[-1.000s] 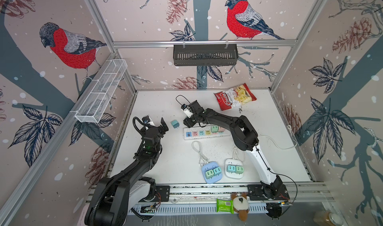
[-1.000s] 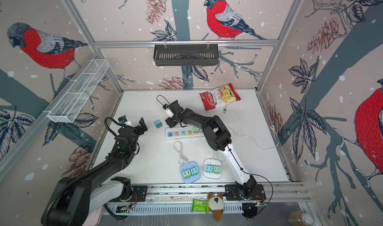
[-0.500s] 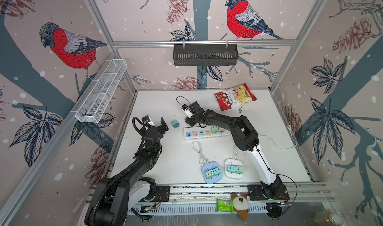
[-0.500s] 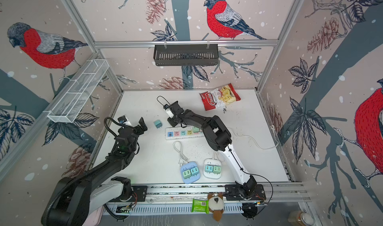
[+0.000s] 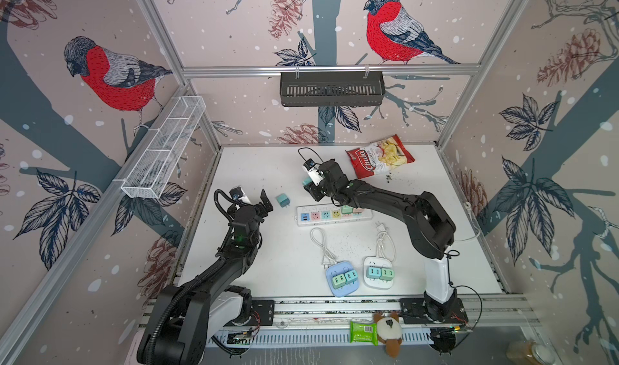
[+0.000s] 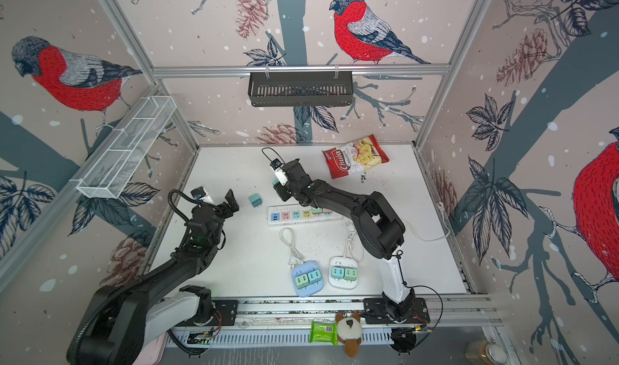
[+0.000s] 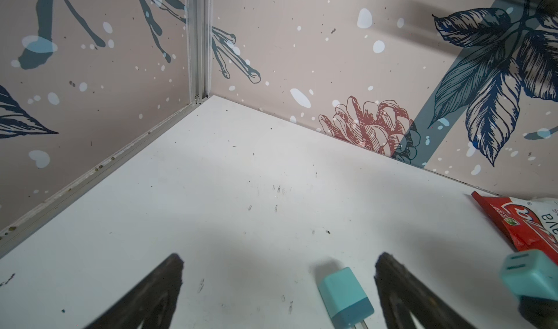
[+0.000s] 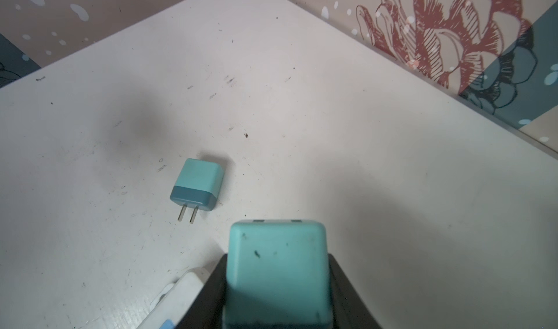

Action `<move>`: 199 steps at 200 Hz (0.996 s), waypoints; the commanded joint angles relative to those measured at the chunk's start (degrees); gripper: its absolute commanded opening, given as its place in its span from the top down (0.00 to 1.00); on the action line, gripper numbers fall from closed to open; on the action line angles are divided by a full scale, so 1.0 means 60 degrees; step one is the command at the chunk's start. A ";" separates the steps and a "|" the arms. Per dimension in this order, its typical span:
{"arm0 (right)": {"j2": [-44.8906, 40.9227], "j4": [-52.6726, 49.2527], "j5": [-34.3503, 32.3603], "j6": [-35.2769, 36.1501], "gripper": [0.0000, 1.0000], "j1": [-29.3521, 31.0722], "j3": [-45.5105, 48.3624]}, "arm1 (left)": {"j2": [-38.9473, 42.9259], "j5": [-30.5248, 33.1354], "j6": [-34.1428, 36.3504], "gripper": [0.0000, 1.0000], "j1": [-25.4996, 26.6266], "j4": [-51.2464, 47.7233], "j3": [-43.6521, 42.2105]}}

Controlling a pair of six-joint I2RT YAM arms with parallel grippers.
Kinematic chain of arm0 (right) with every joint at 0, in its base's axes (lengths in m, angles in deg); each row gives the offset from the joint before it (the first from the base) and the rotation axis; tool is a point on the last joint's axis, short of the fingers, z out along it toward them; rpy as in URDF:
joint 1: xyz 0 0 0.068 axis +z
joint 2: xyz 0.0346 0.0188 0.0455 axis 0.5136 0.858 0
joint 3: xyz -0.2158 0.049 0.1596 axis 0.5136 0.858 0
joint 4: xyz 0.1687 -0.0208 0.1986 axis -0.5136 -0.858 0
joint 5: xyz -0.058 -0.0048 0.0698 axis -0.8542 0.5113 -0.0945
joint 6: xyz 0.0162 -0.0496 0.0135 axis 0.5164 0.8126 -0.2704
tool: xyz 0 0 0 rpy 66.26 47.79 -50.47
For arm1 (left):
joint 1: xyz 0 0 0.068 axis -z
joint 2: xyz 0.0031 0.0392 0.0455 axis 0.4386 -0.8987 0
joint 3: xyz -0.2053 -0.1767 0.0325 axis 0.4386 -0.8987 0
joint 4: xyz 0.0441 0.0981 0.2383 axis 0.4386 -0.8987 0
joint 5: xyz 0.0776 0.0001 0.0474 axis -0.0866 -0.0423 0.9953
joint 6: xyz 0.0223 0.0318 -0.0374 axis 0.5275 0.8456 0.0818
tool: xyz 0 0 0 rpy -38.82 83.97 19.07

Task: Insert the plug
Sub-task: 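Lift the teal charger toward the left gripper while the left gripper approaches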

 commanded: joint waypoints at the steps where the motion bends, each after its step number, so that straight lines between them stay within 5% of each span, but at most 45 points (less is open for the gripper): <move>1: -0.0709 0.1826 -0.0060 -0.0097 0.79 -0.0204 0.0889 | 0.0038 -0.0259 -0.0139 0.02 -0.0030 0.0530 -0.0017; 54: -0.3138 0.3992 -0.0106 -0.0052 0.84 -0.1192 0.4076 | 0.1407 -0.1221 0.0131 0.02 0.0115 0.0752 -0.0866; 83: -0.4568 0.5648 -0.0210 0.0247 0.85 -0.0798 0.6204 | 0.2342 -0.2090 -0.0492 0.03 0.0164 -0.1408 -0.0114; 106: -0.5476 0.5779 -0.0305 0.0803 0.91 -0.0162 0.6383 | 0.2954 -0.3946 -0.0744 0.09 0.0373 -0.2585 0.0475; 138: -0.6320 0.6617 0.0781 0.1027 0.90 -0.0193 0.7241 | 0.4279 -0.4758 -0.0634 0.16 0.1162 -0.4435 0.1380; 168: -0.6696 0.7177 0.0517 0.1382 0.91 -0.0314 0.8026 | 0.5244 -0.5895 -0.0708 0.20 0.1349 -0.4118 0.1525; 199: -0.6874 0.7348 0.0663 0.1904 0.92 -0.0321 0.8460 | 0.4698 -0.7110 -0.0669 0.25 0.1420 -0.4005 0.2091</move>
